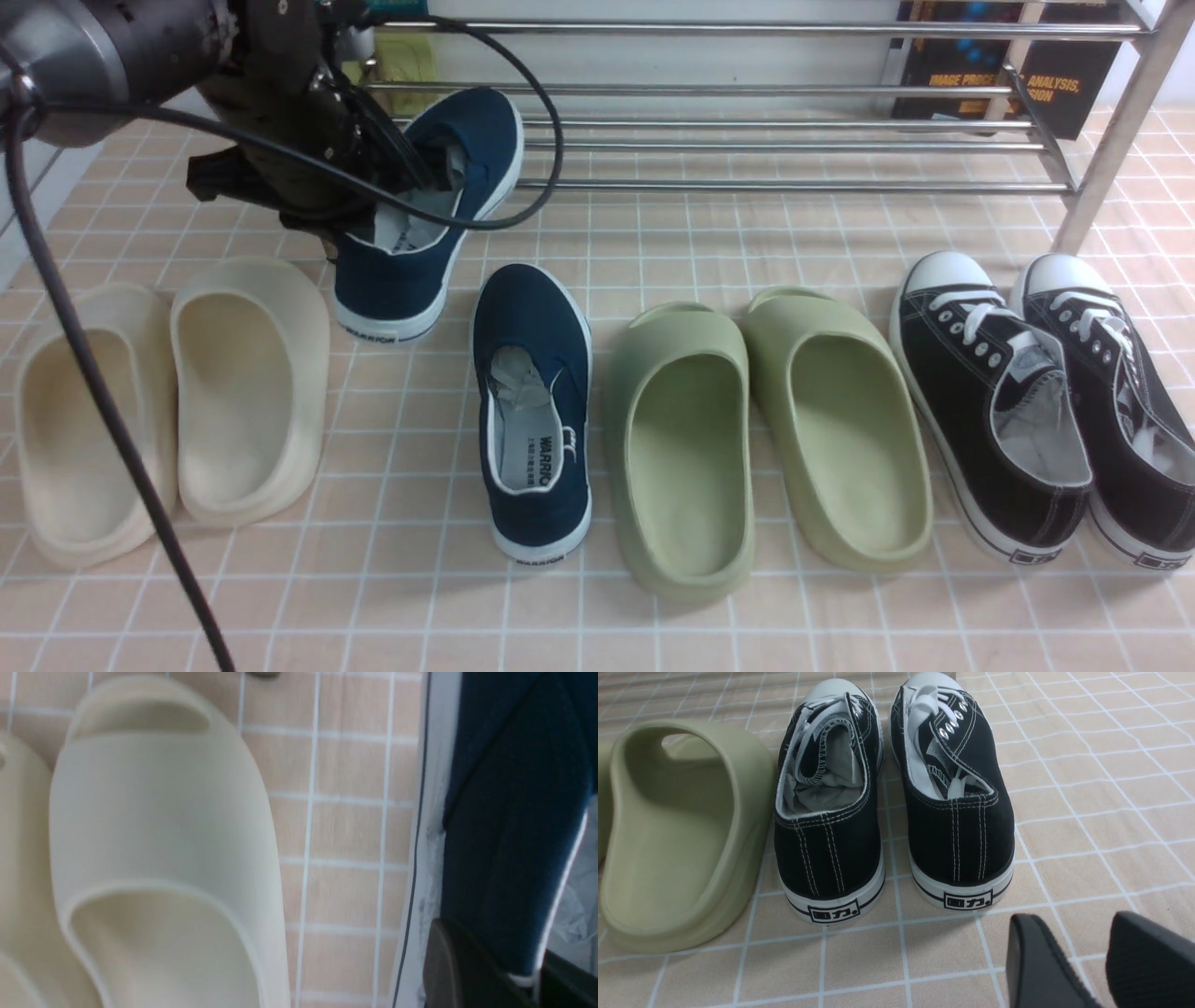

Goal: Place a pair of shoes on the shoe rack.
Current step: Use the left arm to put a shoe into the shoe rack

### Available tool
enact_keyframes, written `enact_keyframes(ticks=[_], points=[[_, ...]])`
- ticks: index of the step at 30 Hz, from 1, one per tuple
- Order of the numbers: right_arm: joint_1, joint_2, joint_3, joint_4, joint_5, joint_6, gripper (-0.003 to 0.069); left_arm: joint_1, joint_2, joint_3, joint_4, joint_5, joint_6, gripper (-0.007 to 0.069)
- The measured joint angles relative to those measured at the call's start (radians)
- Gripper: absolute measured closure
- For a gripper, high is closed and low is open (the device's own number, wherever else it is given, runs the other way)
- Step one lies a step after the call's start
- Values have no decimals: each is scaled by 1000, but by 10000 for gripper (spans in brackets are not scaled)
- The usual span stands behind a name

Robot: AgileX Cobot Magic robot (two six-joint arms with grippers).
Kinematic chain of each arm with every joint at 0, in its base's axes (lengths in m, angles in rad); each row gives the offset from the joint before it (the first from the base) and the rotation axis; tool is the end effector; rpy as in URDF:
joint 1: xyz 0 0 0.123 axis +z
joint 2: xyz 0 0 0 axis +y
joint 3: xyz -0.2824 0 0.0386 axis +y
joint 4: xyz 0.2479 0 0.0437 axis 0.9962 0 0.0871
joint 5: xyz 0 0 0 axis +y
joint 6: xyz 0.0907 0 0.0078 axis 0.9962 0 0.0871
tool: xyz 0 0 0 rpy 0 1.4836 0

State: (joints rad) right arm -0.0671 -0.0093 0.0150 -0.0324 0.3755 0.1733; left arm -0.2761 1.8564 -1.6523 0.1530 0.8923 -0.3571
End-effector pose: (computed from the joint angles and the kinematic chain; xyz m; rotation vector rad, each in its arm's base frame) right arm 0.0523 -0.0046 0.1748 0.2039 1.8536 0.0416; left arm 0.4038 -0.1032 0.2993 -0.0247 2.5640 -0.0510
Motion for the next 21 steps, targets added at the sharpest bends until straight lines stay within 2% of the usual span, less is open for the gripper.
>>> enact_keyframes(ticks=[10, 16, 21], points=[[0, 0, 0, 0, 0, 0, 419, 42, 192, -185, -17, -155, -8, 582], [0, 0, 0, 0, 0, 0, 419, 43, 293, -293, 29, -300, -114, 565], [0, 0, 0, 0, 0, 0, 419, 43, 370, -378, 101, -331, -180, 504]])
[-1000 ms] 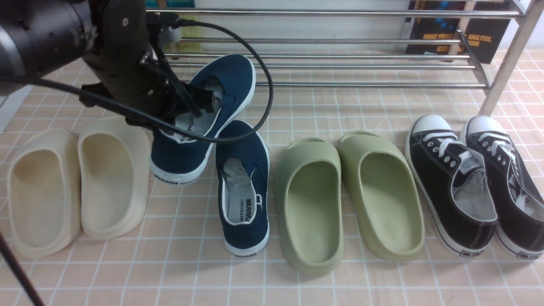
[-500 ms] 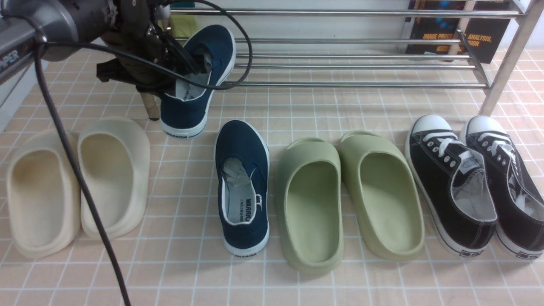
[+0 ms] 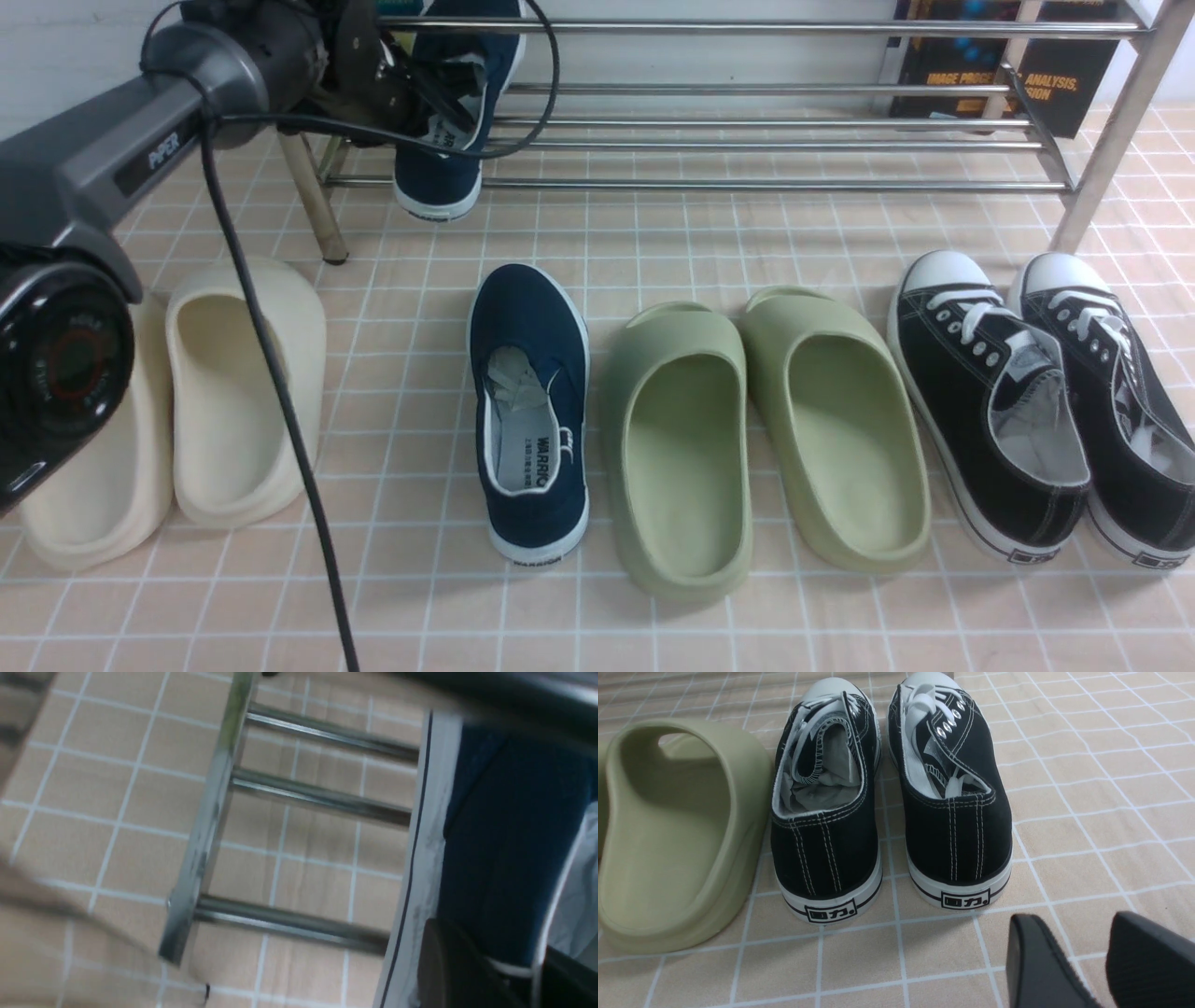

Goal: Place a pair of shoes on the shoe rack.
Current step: Use the left arm to put a shoe into the shoe rack, then use the left arm to grab the shoe closest to it

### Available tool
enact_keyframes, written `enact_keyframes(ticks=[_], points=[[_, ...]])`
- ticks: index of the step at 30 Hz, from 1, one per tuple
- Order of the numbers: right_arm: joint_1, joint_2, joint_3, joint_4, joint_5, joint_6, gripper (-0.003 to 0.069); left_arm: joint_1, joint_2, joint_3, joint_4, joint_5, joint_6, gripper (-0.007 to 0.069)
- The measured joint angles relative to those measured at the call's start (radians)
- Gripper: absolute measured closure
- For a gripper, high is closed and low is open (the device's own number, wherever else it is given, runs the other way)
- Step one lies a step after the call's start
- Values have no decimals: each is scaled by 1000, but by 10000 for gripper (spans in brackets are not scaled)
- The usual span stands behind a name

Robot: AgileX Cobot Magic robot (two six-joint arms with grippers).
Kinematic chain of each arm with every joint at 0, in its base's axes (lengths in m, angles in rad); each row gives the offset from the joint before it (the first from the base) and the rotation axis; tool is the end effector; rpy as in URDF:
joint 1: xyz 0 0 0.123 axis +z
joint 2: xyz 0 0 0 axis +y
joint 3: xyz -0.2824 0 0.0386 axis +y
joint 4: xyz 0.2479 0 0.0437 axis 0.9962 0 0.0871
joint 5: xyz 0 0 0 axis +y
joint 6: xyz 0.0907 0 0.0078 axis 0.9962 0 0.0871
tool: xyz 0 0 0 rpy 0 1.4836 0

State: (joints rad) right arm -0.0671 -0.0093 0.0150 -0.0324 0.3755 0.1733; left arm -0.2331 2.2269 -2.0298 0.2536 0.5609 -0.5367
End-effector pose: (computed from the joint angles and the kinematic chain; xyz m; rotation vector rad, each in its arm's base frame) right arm 0.0523 -0.0046 0.1748 0.2039 1.8536 0.0416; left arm 0.5145 -0.1096 0.2624 -0.1706 2.2181 -0.1557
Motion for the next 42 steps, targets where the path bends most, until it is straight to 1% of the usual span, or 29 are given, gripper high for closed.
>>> enact_keyframes(ticks=[5, 6, 7, 8, 10, 11, 12, 13, 14, 16, 20, 21, 23, 26, 27, 29, 30, 31, 34, 37, 39, 42], points=[[0, 0, 0, 0, 0, 0, 419, 3, 27, -31, 50, -11, -32, 389], [0, 0, 0, 0, 0, 0, 419, 3, 27, -31, 50, -10, -34, 384], [0, 0, 0, 0, 0, 0, 419, 3, 27, -39, 51, -1, -35, 363], [0, 0, 0, 0, 0, 0, 419, 3, 27, -52, 51, 31, -37, 326], [0, 0, 0, 0, 0, 0, 419, 2, 14, -77, 51, 126, -38, 294], [0, 0, 0, 0, 0, 0, 419, 2, 8, -84, 51, 144, -38, 290], [0, 0, 0, 0, 0, 0, 419, 0, -8, -100, 51, 208, -35, 284], [0, 0, 0, 0, 0, 0, 419, 0, -12, -100, 51, 217, -34, 283], [0, 0, 0, 0, 0, 0, 419, 0, -44, -112, 51, 286, -13, 280], [0, 0, 0, 0, 0, 0, 419, 0, -74, -117, 51, 335, 16, 279], [0, 0, 0, 0, 0, 0, 419, 0, -194, -120, 27, 478, 177, 279], [0, 0, 0, 0, 0, 0, 419, 0, -222, -121, 9, 532, 224, 279], [0, 0, 0, 0, 0, 0, 419, 0, -269, -117, -38, 624, 277, 279], [0, 0, 0, 0, 0, 0, 419, 0, -296, -95, -80, 660, 303, 279], [0, 0, 0, 0, 0, 0, 419, 0, -326, -34, -138, 672, 334, 279], [0, 0, 0, 0, 0, 0, 419, -3, -344, 26, -172, 672, 350, 279], [0, 0, 0, 0, 0, 0, 419, -14, -377, 126, -207, 651, 375, 279], [0, 0, 0, 0, 0, 0, 419, -22, -394, 182, -219, 637, 380, 279], [0, 0, 0, 0, 0, 0, 419, -63, -468, 414, -237, 535, 390, 279], [0, 0, 0, 0, 0, 0, 419, -114, -545, 591, -243, 438, 390, 279], [0, 0, 0, 0, 0, 0, 419, -145, -576, 686, -254, 370, 383, 279], [0, 0, 0, 0, 0, 0, 419, -179, -583, 767, -270, 295, 354, 279]])
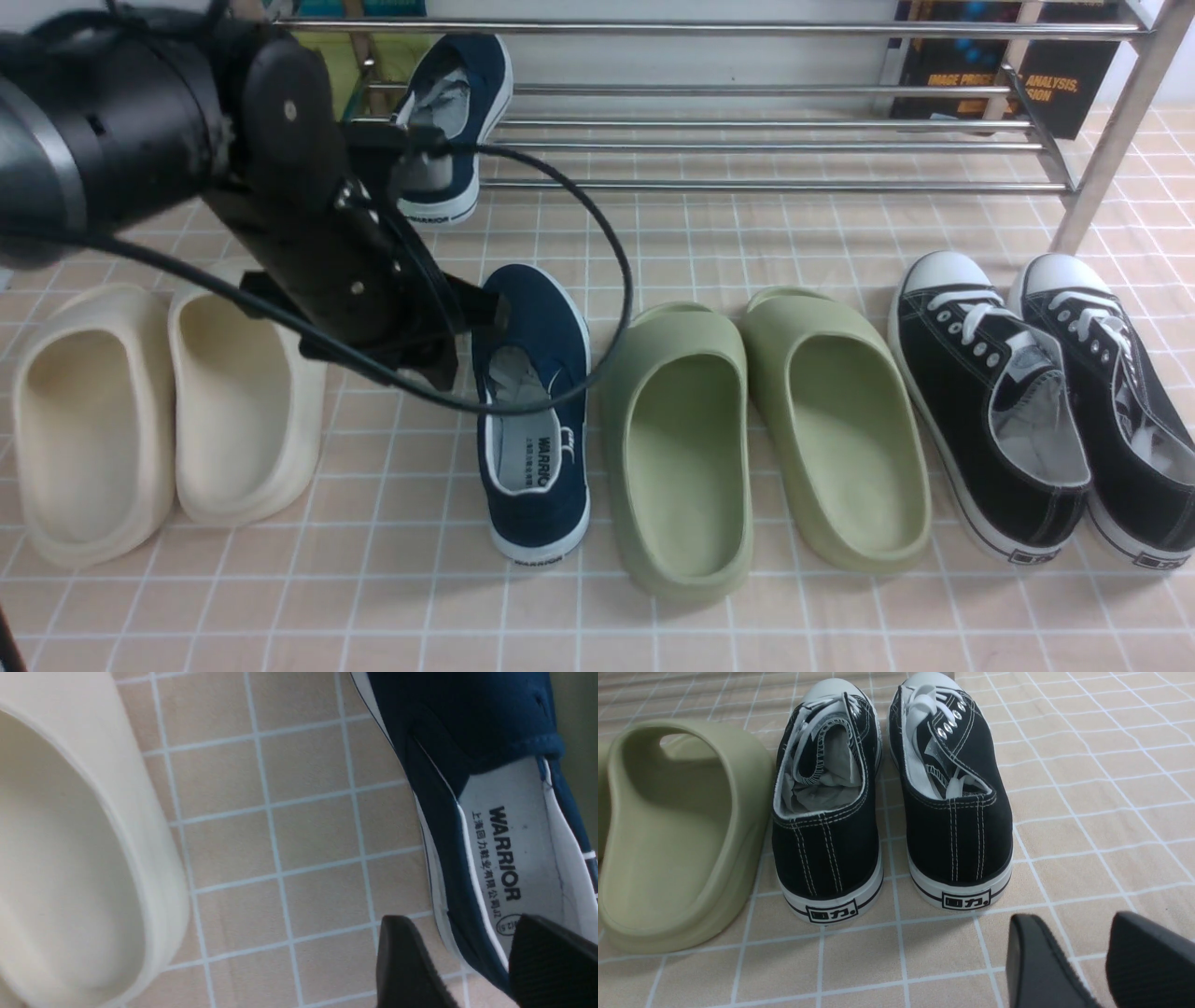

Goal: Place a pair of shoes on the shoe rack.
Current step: Use the left arm to grab the shoe closest to it

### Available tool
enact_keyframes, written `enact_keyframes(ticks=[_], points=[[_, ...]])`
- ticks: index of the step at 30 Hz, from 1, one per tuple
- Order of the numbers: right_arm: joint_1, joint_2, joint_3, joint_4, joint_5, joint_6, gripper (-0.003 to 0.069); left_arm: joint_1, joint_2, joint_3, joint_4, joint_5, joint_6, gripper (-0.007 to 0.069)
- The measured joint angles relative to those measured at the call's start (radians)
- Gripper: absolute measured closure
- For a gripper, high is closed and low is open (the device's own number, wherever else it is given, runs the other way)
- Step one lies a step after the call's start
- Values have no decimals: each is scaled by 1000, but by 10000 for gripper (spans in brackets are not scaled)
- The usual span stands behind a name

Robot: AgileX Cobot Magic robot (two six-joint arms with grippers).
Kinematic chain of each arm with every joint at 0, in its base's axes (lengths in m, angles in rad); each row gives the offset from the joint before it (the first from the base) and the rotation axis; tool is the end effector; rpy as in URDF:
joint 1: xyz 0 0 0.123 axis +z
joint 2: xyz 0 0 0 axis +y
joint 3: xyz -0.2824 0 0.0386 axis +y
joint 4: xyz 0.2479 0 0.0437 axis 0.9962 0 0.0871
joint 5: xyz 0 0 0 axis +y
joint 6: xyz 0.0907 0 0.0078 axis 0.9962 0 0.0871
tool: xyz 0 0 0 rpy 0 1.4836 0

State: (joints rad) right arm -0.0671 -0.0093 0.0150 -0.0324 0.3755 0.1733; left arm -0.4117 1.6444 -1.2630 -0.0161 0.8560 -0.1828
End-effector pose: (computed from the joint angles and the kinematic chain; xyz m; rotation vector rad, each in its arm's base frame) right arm 0.0523 -0.0046 0.1748 0.2039 1.8536 0.0416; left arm 0.3136 -0.1381 0.2669 0.3018 2.7207 -0.1900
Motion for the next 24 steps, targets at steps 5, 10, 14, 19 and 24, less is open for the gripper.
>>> enact_keyframes(ticks=[5, 10, 14, 19, 24], points=[[0, 0, 0, 0, 0, 0, 419, -38, 30, 37, -15, -61, -25, 275], [0, 0, 0, 0, 0, 0, 419, -49, 103, 37, -15, -78, -31, 230], [0, 0, 0, 0, 0, 0, 419, -49, 168, 37, -18, -78, -34, 204], [0, 0, 0, 0, 0, 0, 419, -49, 227, 33, -36, -84, -34, 239], [0, 0, 0, 0, 0, 0, 419, -54, 215, 33, -43, -86, -34, 427]])
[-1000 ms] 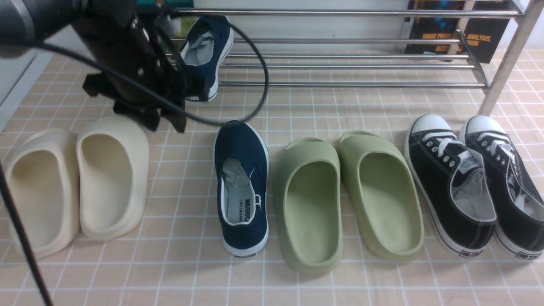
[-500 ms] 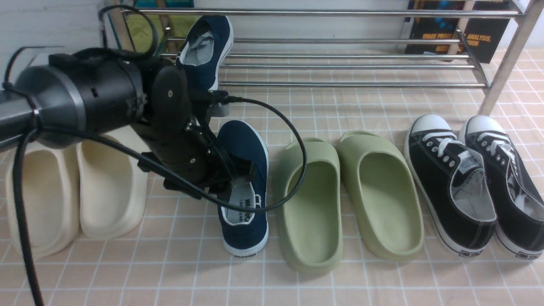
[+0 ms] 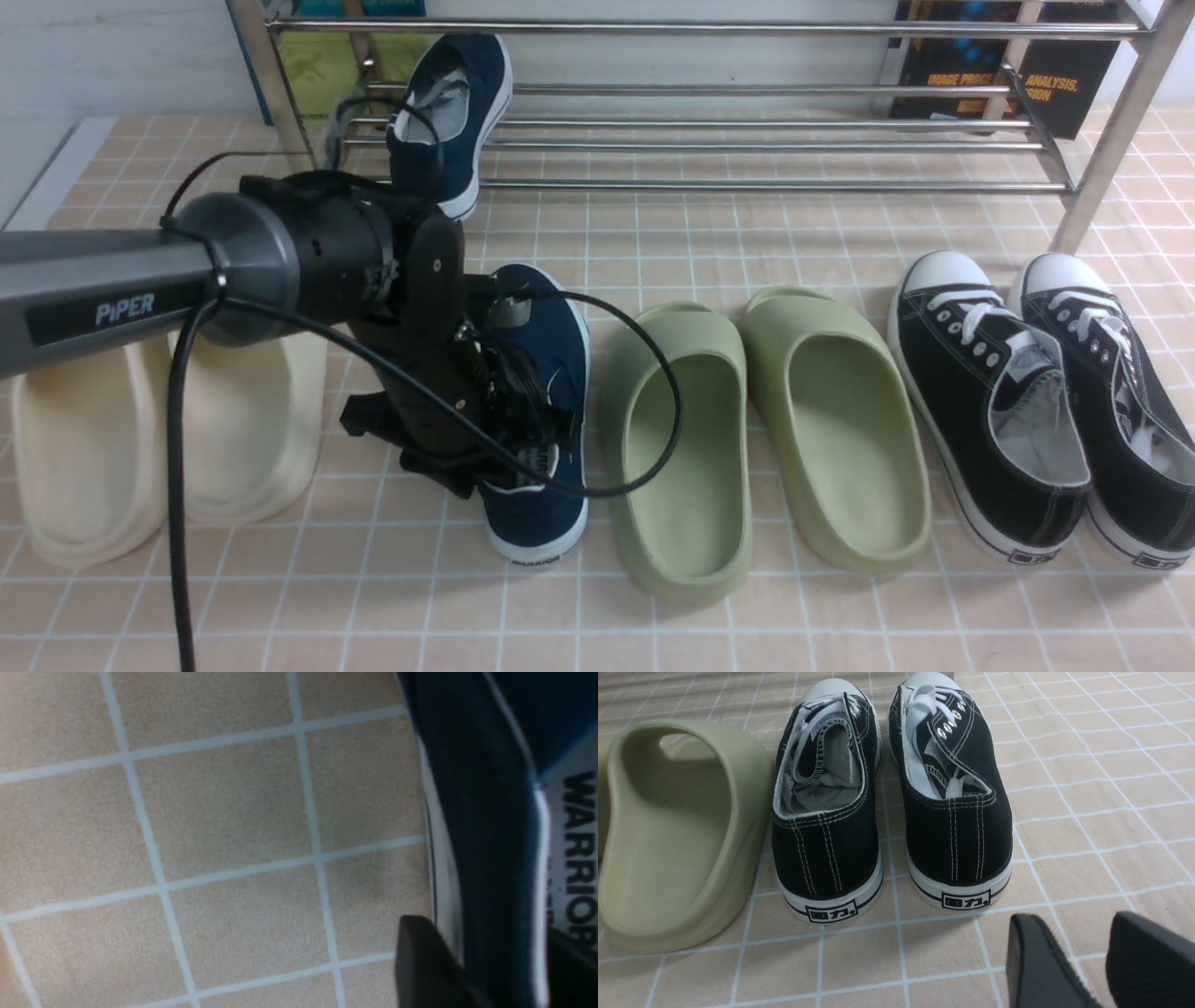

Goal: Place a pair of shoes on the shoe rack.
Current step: Use the left arm to grab the shoe closest to it, then use the left arm to put a shoe into the shoe rack

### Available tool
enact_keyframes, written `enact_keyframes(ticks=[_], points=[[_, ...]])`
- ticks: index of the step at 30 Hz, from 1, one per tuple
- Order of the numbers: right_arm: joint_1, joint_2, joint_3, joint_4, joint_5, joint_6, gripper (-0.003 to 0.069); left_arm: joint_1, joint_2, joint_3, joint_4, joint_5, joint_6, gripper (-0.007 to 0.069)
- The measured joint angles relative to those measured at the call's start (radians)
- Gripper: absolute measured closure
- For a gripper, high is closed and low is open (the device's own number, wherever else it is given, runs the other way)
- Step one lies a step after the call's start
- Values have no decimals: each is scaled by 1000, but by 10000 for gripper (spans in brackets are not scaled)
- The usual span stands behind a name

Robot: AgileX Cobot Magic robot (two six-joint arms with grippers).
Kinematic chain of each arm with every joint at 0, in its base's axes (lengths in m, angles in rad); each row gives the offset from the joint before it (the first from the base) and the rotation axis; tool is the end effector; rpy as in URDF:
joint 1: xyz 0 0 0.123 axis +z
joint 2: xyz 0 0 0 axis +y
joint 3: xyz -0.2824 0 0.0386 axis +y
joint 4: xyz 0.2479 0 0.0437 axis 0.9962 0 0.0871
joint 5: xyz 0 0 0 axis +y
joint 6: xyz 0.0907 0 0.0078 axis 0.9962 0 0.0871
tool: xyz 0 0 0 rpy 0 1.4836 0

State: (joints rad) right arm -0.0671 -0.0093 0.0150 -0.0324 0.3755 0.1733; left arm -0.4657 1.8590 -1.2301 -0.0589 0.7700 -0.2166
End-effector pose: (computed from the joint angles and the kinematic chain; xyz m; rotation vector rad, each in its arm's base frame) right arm 0.0523 -0.0046 0.1748 0.2039 1.8536 0.0416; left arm 0.3260 -0.1680 0.1844 0.3078 2.8906 -0.1904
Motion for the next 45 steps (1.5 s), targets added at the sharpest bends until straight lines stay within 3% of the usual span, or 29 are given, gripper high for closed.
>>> enact_keyframes(ticks=[2, 5, 18, 32, 36, 45], points=[[0, 0, 0, 0, 0, 0, 419, 0, -16, 0, 21, 4, 0, 535], [0, 0, 0, 0, 0, 0, 419, 4, -69, -11, 70, 26, -2, 597], [0, 0, 0, 0, 0, 0, 419, 91, -151, -198, 51, 39, 16, 599], [0, 0, 0, 0, 0, 0, 419, 121, 191, -580, 37, -5, 23, 599], [0, 0, 0, 0, 0, 0, 419, 121, 253, -667, 59, -5, -12, 599], [0, 0, 0, -1, 0, 0, 419, 121, 366, -846, 236, -23, -152, 594]])
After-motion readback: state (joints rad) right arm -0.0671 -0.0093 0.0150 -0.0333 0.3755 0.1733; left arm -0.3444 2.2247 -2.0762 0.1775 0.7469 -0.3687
